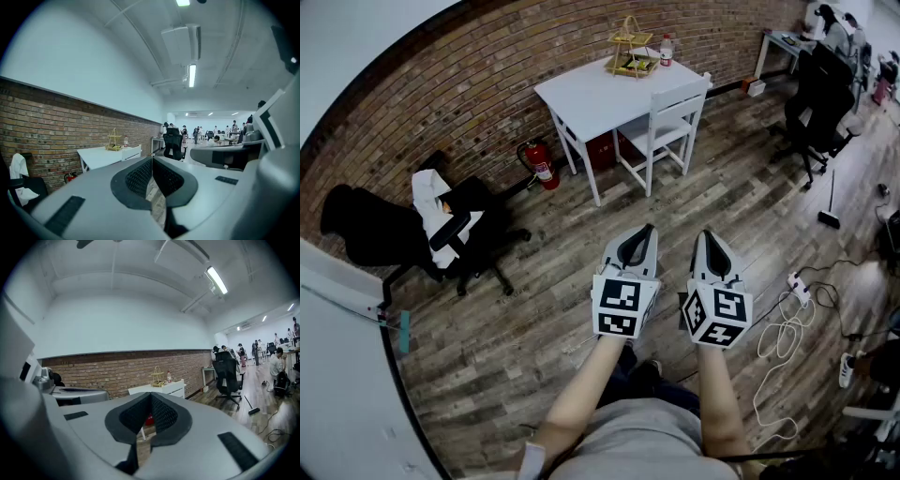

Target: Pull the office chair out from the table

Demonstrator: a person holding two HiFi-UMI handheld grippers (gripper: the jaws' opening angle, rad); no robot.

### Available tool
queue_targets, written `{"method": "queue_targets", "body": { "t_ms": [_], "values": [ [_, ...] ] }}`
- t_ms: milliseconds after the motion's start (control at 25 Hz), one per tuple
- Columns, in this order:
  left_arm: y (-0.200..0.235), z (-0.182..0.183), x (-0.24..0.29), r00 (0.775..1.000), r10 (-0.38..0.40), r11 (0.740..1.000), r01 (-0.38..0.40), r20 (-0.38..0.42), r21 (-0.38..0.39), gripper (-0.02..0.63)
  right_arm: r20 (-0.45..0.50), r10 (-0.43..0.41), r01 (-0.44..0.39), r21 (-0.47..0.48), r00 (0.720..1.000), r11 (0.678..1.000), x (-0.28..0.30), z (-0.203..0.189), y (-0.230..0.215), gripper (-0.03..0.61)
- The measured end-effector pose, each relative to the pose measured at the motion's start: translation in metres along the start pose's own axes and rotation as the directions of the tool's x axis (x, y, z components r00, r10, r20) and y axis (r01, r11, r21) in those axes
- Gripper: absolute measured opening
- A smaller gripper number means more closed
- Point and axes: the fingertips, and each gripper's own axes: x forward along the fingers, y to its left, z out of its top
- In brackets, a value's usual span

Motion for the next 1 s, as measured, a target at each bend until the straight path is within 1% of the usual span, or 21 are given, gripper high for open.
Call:
{"method": "queue_targets", "body": {
  "t_ms": [480,680,1000],
  "values": [
    [-0.002,0.000,0.005,1.000,0.001,1.000,-0.001,0.000,0.001,0.017,-0.008,-0.001,0.001,0.013,1.000,1.000,0.002,-0.003,-0.007,0.014],
    [-0.008,-0.002,0.005,1.000,0.001,1.000,-0.001,-0.006,-0.002,0.017,-0.011,0.016,-0.015,0.030,1.000,0.999,-0.001,-0.006,-0.010,0.014],
    [-0.030,-0.009,0.011,1.000,0.007,1.000,-0.007,-0.013,-0.004,0.017,-0.043,0.044,-0.041,0.070,0.998,0.997,-0.011,-0.019,-0.035,0.014]
  ]
}}
